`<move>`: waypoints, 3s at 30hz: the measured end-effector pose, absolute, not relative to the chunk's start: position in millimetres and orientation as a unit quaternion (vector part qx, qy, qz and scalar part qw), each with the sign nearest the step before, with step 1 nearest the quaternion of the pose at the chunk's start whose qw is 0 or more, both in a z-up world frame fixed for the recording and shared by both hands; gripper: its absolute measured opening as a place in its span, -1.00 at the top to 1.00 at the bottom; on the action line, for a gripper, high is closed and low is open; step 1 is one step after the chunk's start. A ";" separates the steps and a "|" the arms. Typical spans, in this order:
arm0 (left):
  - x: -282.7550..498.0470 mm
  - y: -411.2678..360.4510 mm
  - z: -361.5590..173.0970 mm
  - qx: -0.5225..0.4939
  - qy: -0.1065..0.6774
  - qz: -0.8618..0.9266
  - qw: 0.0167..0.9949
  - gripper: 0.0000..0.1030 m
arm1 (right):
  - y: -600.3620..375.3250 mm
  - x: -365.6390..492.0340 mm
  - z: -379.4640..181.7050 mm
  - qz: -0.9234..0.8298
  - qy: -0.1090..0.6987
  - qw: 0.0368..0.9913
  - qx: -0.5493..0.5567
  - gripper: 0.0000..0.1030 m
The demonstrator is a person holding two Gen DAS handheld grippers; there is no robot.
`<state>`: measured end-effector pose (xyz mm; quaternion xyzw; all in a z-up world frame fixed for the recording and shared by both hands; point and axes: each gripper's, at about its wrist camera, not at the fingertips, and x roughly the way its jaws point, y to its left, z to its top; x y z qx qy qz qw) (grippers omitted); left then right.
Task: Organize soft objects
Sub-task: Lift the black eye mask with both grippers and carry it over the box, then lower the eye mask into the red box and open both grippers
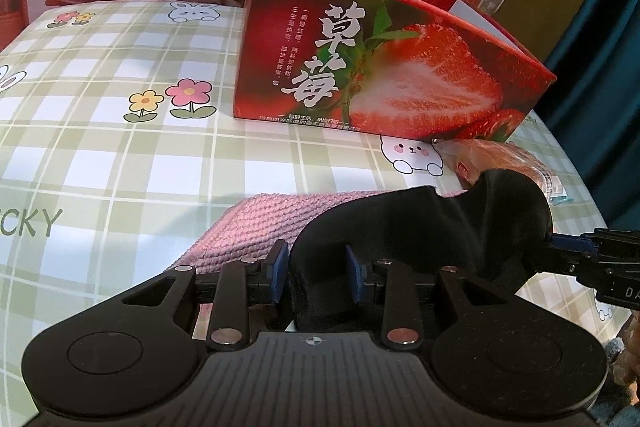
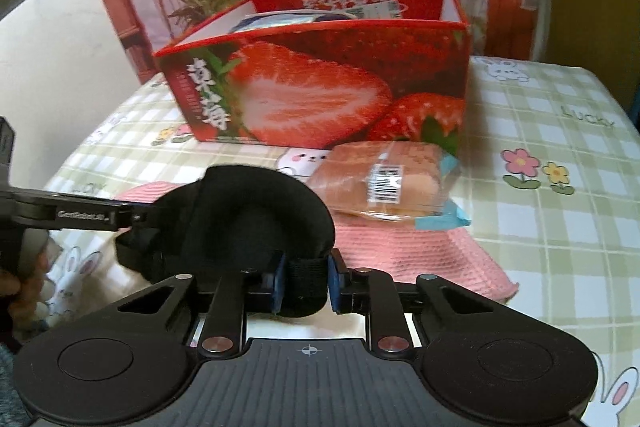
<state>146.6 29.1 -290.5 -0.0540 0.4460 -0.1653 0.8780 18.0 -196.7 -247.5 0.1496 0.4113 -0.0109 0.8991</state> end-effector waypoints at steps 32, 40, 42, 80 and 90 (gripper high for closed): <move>137.9 50.7 -283.0 -0.086 0.454 -0.169 0.871 -0.35 | -210.8 14.0 -267.1 -0.035 0.424 0.886 0.186 0.75; 139.7 48.0 -284.1 -0.091 0.460 -0.188 0.863 0.11 | -211.6 14.5 -269.0 -0.035 0.428 0.883 0.188 0.75; 134.4 44.2 -275.4 -0.073 0.447 -0.189 0.871 0.34 | -211.1 14.0 -267.3 -0.032 0.427 0.884 0.189 0.75; 207.8 2.2 -134.8 -0.042 0.256 -0.206 0.943 0.80 | -254.6 84.4 -136.3 -0.017 0.253 0.962 0.101 0.85; 270.1 -18.4 -140.9 -0.027 0.275 -0.185 0.943 0.80 | -275.4 146.0 -142.7 -0.050 0.263 0.960 0.076 0.85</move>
